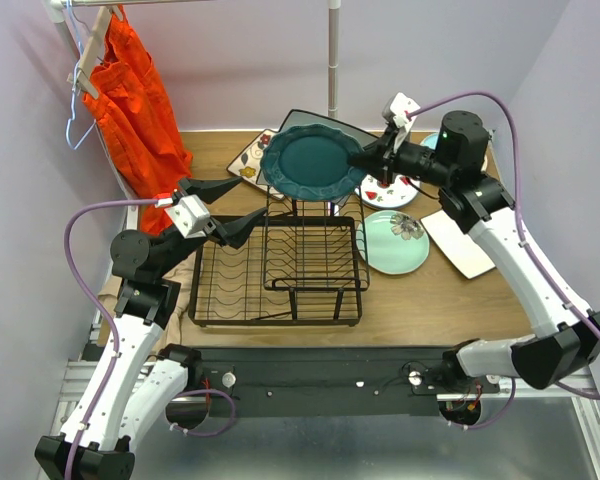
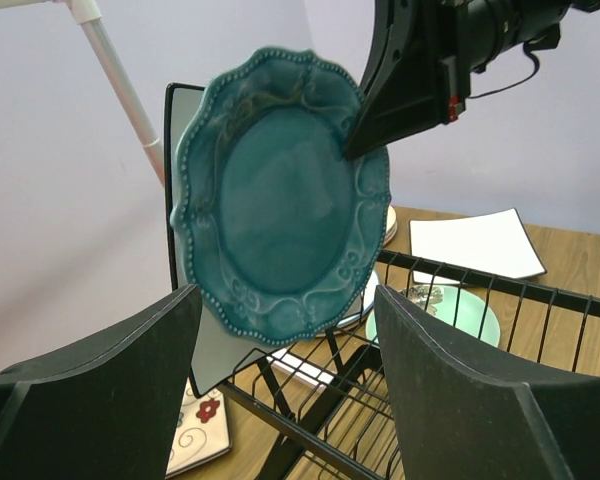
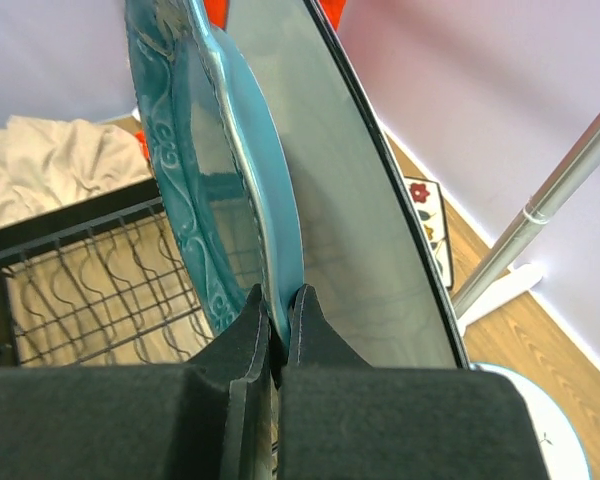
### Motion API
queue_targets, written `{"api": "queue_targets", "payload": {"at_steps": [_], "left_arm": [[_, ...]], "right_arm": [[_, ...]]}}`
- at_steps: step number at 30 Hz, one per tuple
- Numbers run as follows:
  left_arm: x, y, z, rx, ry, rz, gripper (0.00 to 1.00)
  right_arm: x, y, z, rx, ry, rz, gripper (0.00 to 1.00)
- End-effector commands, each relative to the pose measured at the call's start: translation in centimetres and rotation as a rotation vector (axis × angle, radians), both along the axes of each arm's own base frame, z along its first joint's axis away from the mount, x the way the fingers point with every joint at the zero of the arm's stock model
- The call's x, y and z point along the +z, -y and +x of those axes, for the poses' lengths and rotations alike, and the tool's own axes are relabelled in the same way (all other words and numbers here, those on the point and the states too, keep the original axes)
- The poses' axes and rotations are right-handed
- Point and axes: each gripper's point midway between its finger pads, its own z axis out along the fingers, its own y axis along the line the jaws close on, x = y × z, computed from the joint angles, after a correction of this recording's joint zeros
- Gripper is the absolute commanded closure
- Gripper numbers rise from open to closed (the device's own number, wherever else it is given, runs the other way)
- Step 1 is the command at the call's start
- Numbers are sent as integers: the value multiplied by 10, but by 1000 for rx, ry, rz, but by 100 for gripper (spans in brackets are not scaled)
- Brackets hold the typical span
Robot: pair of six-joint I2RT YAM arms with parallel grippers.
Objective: Unload the plates from the dish rack
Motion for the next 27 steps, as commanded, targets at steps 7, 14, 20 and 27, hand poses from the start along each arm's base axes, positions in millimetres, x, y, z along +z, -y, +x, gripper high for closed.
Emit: {"api": "queue_targets", "payload": {"at_steps": [7,14,20,27], "left_arm": [[3,-1,-3,-4,20,2,21],[3,0,-3,-7,21,0,21],[4,-1,-4,-3,26,-1,21],[5,-2,-5,1,33,-2,21]], "right_arm": [[92,20,-45,-68,59,256,99],[123,31,-55,-128,-17,396,99],[160,50,-46,-253,-28,532,99],[200,61,-34,-321,-15,628,99]]}}
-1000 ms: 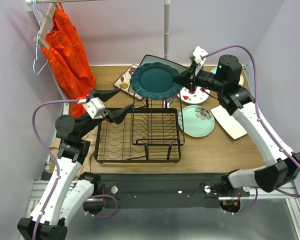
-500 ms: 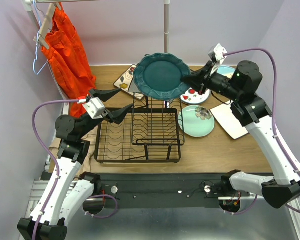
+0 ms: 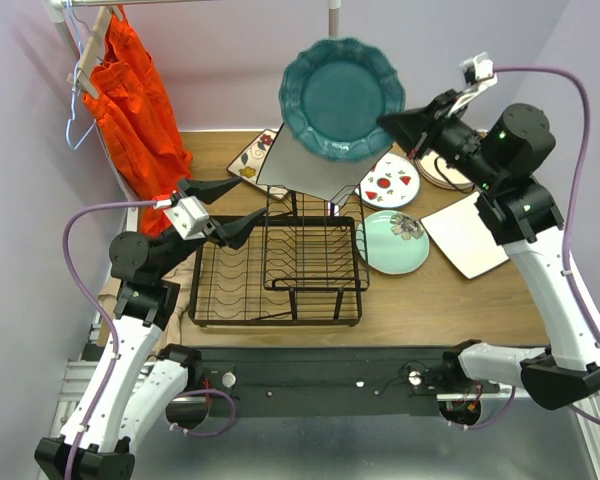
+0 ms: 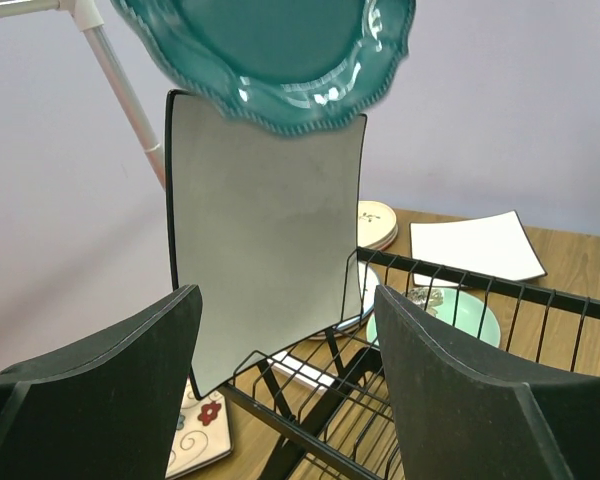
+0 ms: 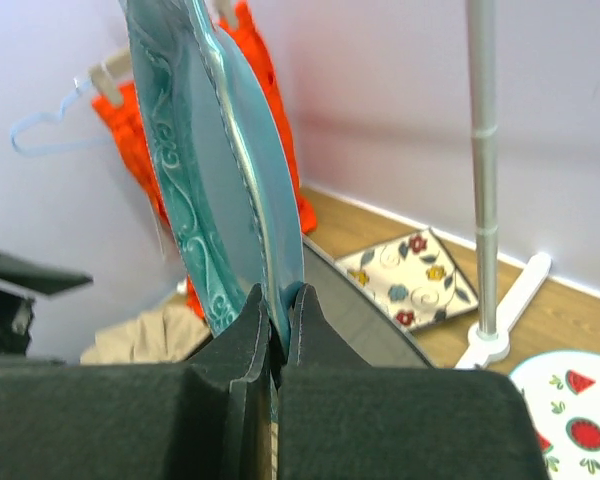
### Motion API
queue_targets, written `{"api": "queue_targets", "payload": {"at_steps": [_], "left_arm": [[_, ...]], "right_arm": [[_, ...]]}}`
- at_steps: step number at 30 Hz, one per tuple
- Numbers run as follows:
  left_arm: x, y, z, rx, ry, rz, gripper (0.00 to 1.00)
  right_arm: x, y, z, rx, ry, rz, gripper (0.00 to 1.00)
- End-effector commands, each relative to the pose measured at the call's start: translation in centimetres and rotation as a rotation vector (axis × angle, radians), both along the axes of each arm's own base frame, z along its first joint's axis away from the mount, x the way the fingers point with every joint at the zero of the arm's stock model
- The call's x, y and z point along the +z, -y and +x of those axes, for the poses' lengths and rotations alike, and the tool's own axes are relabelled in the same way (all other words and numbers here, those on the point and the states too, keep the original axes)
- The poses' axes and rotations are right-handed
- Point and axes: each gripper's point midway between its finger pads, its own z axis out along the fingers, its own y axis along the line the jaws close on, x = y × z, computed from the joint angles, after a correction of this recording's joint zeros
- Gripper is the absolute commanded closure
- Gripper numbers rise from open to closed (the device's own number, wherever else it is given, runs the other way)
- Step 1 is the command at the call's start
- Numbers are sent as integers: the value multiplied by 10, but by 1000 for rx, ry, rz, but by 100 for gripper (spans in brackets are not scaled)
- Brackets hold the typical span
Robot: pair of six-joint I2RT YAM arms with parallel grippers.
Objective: Unload the plates from the dish rack
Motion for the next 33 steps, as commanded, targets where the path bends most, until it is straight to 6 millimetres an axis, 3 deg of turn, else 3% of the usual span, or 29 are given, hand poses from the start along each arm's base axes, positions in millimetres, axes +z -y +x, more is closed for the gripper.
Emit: {"api": "queue_targets", "payload": {"at_steps": [1,6,10,12,17,21,22,24,25,27,28,29,31,32,33], "left_arm": [[3,-1,-3,-1,25,1,21],[3,-2,-3,2,25,2,21],[3,-2,-3,2,27,2,21],[4,-2,-4,2,28,1,21],[4,-2,-4,2,28,3,21],[4,-2,-4,2,30,2,21],[4,-3,-4,7,28,1,21],[4,-3,-3,11,26,0,21],[4,-3,-3,11,28,0,21],[4,-3,-3,11,29,-1,21],[4,-3,-3,12,27,-1,21],[5,-3,-3,9,29,-1,21],[3,-1,-2,0,18,0,21],[3,-1,-2,-5,17,1,21],[3,-1,-3,-7,16,1,21]], "right_arm": [[91,22,-2,-102,157,199,99],[115,35,9,-170,166,270,99],[133,59,25,-265,159,355,99],[134,69,36,-287,141,382,99],[122,123,69,-376,44,496,99],[96,152,87,-456,-35,547,99],[77,168,92,-497,-88,585,99],[59,186,93,-561,-131,635,99],[35,199,91,-610,-184,675,99],[11,213,88,-676,-225,719,99],[3,218,84,-696,-242,748,99],[-22,219,81,-719,-284,752,99],[-40,216,74,-719,-323,755,99],[-68,215,76,-732,-381,739,99],[-74,214,65,-738,-394,736,99]]}}
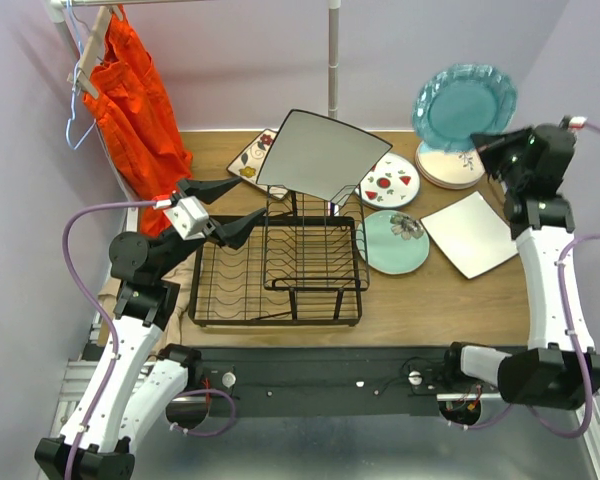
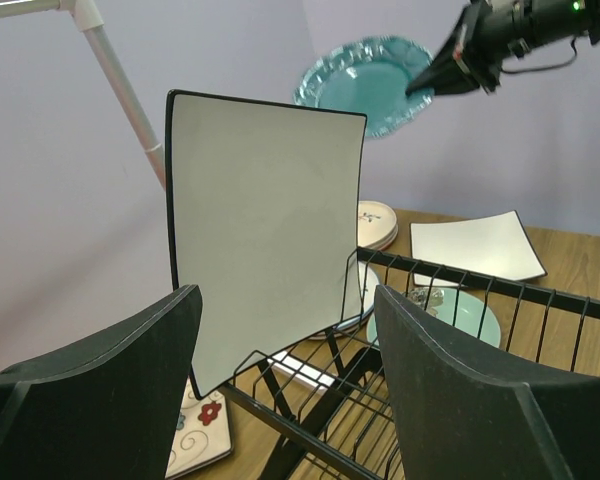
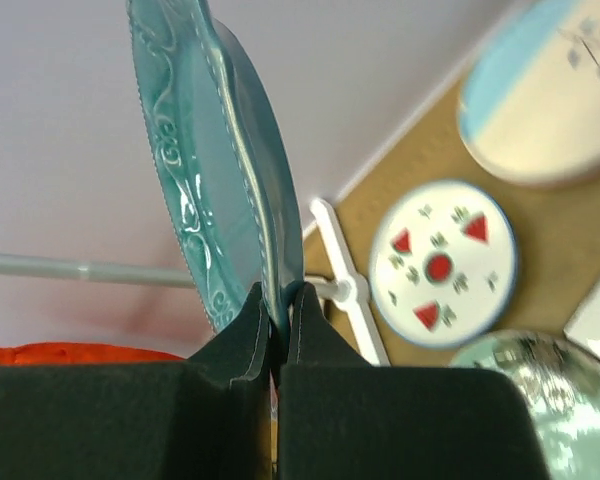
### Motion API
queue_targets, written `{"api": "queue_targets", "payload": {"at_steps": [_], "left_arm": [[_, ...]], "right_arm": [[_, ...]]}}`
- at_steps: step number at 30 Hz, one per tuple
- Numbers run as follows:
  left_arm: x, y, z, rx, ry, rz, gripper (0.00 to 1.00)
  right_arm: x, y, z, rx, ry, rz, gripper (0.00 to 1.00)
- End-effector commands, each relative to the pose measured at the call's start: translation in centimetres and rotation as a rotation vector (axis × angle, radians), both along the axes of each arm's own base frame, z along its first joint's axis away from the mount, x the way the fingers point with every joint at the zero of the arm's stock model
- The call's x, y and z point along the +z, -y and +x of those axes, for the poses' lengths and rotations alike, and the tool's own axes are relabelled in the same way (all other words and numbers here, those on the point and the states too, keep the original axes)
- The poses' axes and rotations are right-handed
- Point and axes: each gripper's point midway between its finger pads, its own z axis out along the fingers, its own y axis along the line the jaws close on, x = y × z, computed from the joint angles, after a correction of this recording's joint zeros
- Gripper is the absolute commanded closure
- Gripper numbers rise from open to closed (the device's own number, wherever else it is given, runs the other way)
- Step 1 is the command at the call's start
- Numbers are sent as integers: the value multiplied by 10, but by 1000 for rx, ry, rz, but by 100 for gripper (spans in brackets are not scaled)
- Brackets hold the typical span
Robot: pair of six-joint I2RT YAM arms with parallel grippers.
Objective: Unload the plates from the dish rack
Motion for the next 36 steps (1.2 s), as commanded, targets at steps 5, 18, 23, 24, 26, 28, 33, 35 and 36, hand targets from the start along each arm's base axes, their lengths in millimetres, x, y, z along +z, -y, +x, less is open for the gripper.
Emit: {"api": "queue_targets", "payload": {"at_steps": [5,18,23,24,26,28,33,35,36], "left_arm": [[7,-1,-7,-11,25,-13,21],[12,-3,-12,-10,42,-32,21],[15,-4,-16,-10,56,-35,21],[16,-4,-17,-7,61,-36,21],[17,-5,-18,-1,66,-39,21],[17,-2,-23,-21,69,-38,21],[31,4,-29,-23,43,-71,21],[44,2,-23,-7,-12,-99,23],[49,3,-22,-11,-41,-106,27]], "right_arm": [[-9,3,-61,-96,79,114,99],[-182,-8,-163,-228,-415,319,99],[-206,-18,-191,-235,-487,391,99],[-202,-17,-194,-236,-486,384,99],[-200,-16,-198,-236,-503,354,99],[-183,-23,-194,-146,-457,296,99],[-121,-18,-177,-78,-265,150,99],[-86,-7,-171,-92,-197,35,99],[-75,-3,-169,-102,-182,2,99]]}}
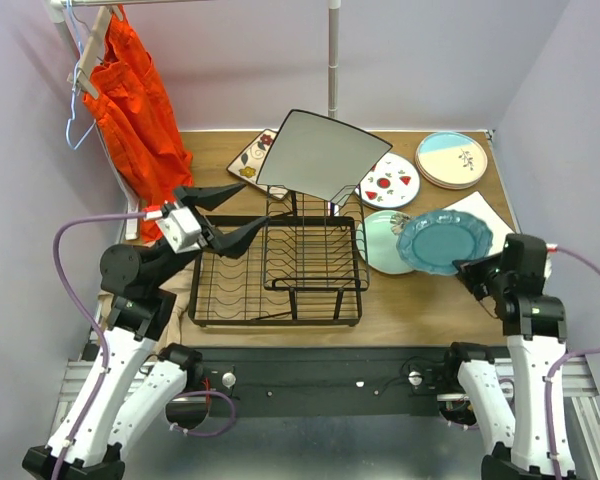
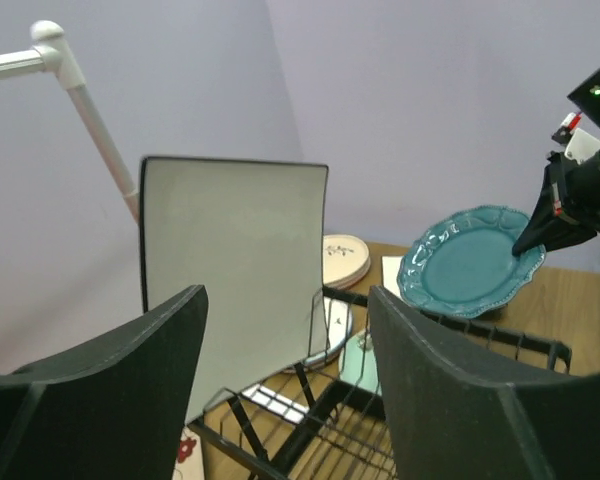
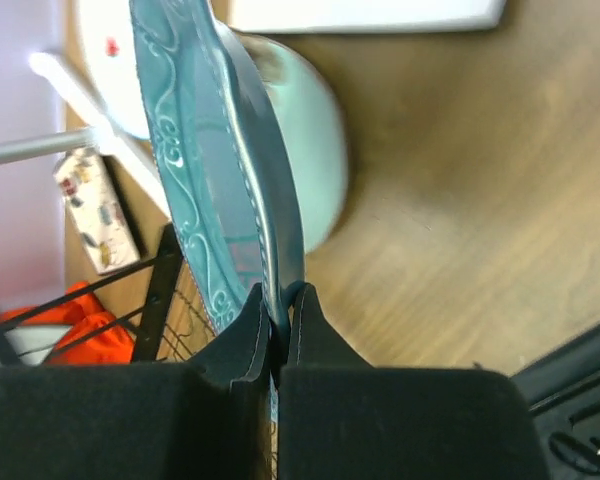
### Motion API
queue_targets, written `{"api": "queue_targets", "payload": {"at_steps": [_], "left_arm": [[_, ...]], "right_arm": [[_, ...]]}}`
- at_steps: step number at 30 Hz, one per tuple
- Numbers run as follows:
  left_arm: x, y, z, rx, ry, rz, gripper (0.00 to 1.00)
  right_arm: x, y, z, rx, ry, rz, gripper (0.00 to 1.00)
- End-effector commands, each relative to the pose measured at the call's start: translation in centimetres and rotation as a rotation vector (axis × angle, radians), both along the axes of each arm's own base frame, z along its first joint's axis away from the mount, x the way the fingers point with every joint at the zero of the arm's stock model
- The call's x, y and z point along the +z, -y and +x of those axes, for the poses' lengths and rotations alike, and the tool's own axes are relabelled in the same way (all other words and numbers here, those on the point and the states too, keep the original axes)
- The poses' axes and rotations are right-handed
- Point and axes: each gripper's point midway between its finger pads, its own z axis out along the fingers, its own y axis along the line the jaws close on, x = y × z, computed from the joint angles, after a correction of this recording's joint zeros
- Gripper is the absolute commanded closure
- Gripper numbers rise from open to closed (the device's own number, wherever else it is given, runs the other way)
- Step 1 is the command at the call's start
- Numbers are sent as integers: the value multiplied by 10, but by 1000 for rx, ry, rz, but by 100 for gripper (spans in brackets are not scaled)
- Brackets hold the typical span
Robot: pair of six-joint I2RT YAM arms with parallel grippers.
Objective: Unload the plates from the dish rack
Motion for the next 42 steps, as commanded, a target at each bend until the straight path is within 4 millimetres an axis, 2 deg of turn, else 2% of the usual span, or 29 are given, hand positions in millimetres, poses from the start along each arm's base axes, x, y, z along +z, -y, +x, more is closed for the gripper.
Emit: {"api": "queue_targets", "payload": {"at_steps": [1,2,3,5,8,9,10,11,12,13,15,16,17,19,21,24,28,31,34,37,38,42], "left_arm": [[33,-1,8,13,-132,-74,30],[40,8,10,-34,-170,-59,33],[42,14,9,-79,-199,-54,39],[42,35,3,-240,-285,-17,43],[44,62,-1,-367,-344,2,43],[47,70,-4,-383,-344,0,41],[49,84,-15,-428,-347,1,39],[52,92,-7,-396,-364,-17,39],[54,98,-7,-399,-374,-22,39],[53,109,-14,-429,-386,-19,39],[49,120,-4,-402,-422,-34,39],[47,124,-2,-396,-427,-32,39],[39,130,3,-385,-448,-23,39],[32,131,10,-359,-457,-6,39],[24,130,17,-314,-466,8,39],[10,122,29,-218,-450,38,39],[-4,110,47,-91,-422,76,39],[-13,107,54,-50,-422,88,39],[-17,107,53,-56,-435,90,39],[-17,103,49,-60,-422,93,39],[-15,101,47,-59,-413,92,39],[-7,92,44,-44,-373,86,38]], "right_arm": [[135,22,43,54,388,-269,99],[149,24,45,51,407,-282,99],[152,25,46,47,410,-283,99],[156,27,46,16,417,-269,99],[159,28,48,-5,429,-253,99],[161,29,48,-14,435,-252,99],[162,31,47,-20,441,-259,99],[164,32,46,-29,446,-264,99],[164,34,45,-38,447,-267,99],[159,37,42,-68,444,-263,99],[139,37,37,-110,411,-202,99],[129,32,34,-158,402,-103,99],[102,29,28,-179,356,-48,99],[71,13,20,-178,279,77,99],[36,5,8,-162,168,117,99],[9,2,-9,-143,61,99,99],[1,5,-21,-134,6,55,99],[-16,6,-31,-130,-86,46,99],[-32,3,-36,-121,-129,58,99],[-40,-3,-34,-99,-131,82,99],[-47,-4,-36,-94,-153,86,99],[-56,-12,-33,-38,-158,102,99]]}}
